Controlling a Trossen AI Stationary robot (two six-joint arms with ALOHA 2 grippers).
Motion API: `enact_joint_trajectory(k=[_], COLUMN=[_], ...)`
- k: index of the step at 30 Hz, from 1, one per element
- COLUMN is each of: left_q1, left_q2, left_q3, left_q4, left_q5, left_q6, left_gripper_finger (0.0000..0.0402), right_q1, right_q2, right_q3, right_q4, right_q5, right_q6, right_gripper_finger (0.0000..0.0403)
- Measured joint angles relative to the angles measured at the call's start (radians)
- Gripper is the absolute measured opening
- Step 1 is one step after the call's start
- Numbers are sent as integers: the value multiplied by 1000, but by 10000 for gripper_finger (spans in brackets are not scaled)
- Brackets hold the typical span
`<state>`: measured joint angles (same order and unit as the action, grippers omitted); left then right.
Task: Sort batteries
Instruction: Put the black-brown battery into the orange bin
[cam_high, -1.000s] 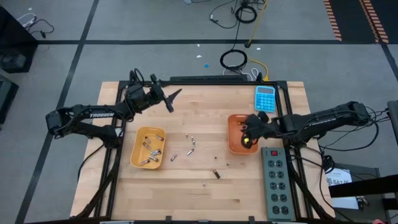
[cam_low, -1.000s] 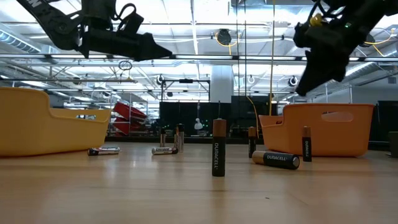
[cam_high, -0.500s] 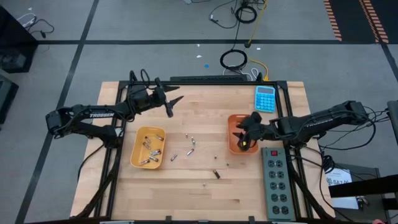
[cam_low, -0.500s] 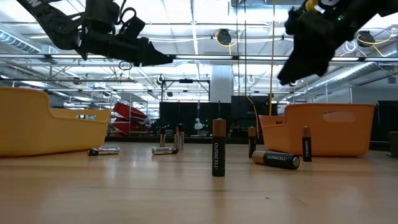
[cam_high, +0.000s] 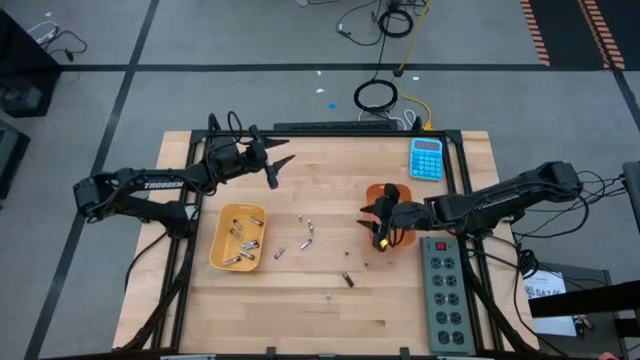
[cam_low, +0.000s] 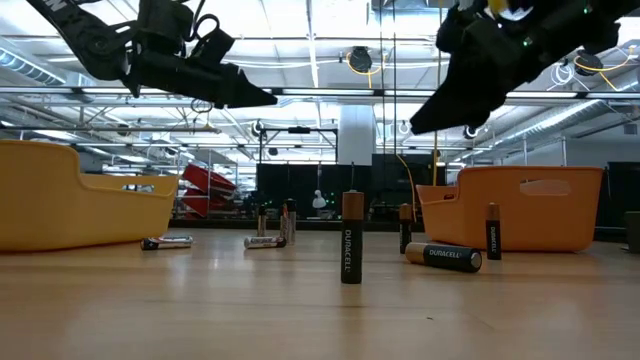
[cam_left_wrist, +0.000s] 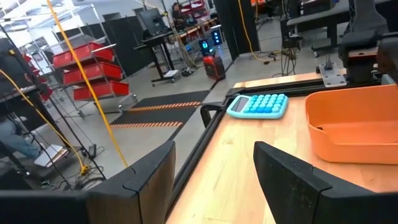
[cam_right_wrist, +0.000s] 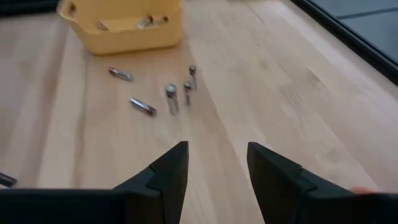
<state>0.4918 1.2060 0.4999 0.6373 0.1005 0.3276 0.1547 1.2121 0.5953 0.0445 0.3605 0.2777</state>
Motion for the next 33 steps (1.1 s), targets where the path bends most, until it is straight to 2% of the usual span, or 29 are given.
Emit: enact_joint_trajectory(k=[8,15,24,28,33], left_q1=[26,27,32,41,29], left_q2=[0,0,1,23,65], left_q3=[0,0,0,0,0], left_q4=[14,8,47,45,51], left_q5=[-4,-50,-50,-50,-48], left_q6=[-8,-52,-64,-84,-60], left_gripper_finger=[228,228,228,228,228], right_q1=[-10,-10,-11,-11,7], right_q2=[0,15,23,34,97], right_q3=[-5,-5,-3,45,161], right_q4=[43,40,33,-60,-216], right_q5=[-4,-41,-79,-76,-73], right_q6=[18,148,140,107,79], right_gripper_finger=[155,153,88,68,80])
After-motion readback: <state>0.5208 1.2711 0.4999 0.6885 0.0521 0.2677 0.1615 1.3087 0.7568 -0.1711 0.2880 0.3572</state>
